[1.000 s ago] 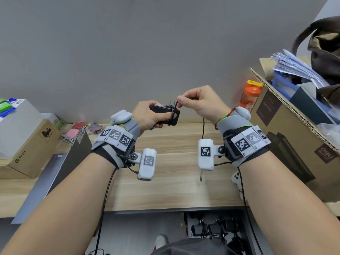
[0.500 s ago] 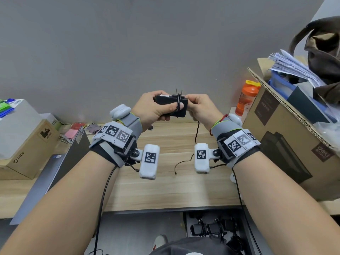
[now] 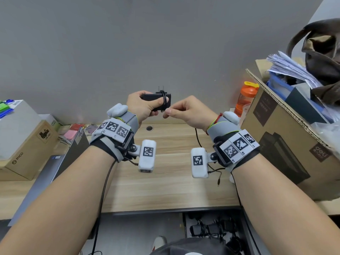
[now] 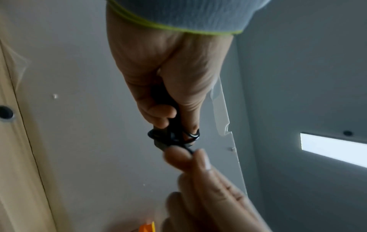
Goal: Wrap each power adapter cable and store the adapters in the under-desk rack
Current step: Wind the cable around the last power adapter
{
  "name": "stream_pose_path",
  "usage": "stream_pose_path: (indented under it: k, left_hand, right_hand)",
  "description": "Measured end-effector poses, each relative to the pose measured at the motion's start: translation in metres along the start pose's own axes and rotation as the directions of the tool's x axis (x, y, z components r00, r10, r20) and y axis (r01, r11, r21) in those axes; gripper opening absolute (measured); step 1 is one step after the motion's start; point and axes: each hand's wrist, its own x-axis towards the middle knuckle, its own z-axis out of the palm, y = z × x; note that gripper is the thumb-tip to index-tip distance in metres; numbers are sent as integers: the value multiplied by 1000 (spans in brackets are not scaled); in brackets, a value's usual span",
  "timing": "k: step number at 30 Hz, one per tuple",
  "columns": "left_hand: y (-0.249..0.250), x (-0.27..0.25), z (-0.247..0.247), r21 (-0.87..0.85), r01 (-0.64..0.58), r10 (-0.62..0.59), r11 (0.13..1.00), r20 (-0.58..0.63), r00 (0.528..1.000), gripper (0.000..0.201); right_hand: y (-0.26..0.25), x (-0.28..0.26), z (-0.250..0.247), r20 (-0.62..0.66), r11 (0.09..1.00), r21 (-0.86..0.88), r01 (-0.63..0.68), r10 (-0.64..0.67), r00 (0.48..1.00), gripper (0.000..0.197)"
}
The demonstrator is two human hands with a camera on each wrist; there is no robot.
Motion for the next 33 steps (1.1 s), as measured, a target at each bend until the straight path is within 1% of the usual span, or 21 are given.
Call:
stream_pose_path:
  k: [4,6,7,10,12,16,19,21,24,26,29,31,33]
  left_hand:
    - [-9,-5,0,151,-16,6,988,68,998,43]
    - [-12,-8,0,185,-13,-7,983,108,994,41]
    - [-12,-9,1,188,-13,-12,982,130,992,41]
    - [-8,-14,3,202,-14,-31,979,215,976,54]
    - [-4,-18,5,194,-24,-28,981,264,964,58]
    - [3,-23,4,178,-46,-14,983,319,948,55]
    - [5,-27,6,146,-43,-14,988,367,930,52]
    - [7,-29,8,107,-37,-4,994,360,933,52]
    - [9,-29,8,43,-30,15,999,308,951,50]
    - [11,-28,8,-35,-23,32,999,273,961,44]
    - [13,-26,8,-119,-28,54,992,216,975,31]
    - [14,-24,7,-169,-27,54,985,160,986,27]
    - [14,-21,4,-212,-3,27,977,109,994,29]
  right_hand:
    - [-5,6,-13,-101,996,76,48,-40,994,19]
    - [-4,10,-19,-157,995,92,48,-33,987,18]
    - [-3,11,-22,-169,995,87,47,-32,985,18]
    - [0,13,-27,-200,994,104,27,-6,980,17]
    - [3,14,-28,-220,991,134,23,7,975,17]
    - [9,14,-26,-249,984,173,34,10,968,18]
    - [11,11,-23,-239,983,180,26,18,971,22]
    - [12,9,-18,-240,981,194,22,26,970,25]
    - [14,8,-9,-241,973,230,21,36,970,26]
    - [16,8,-4,-229,973,232,2,53,972,28]
    - [19,9,5,-192,974,223,-24,68,979,42]
    - [19,9,8,-165,979,198,-39,73,984,37]
    - [15,6,9,-127,991,130,-43,60,990,30]
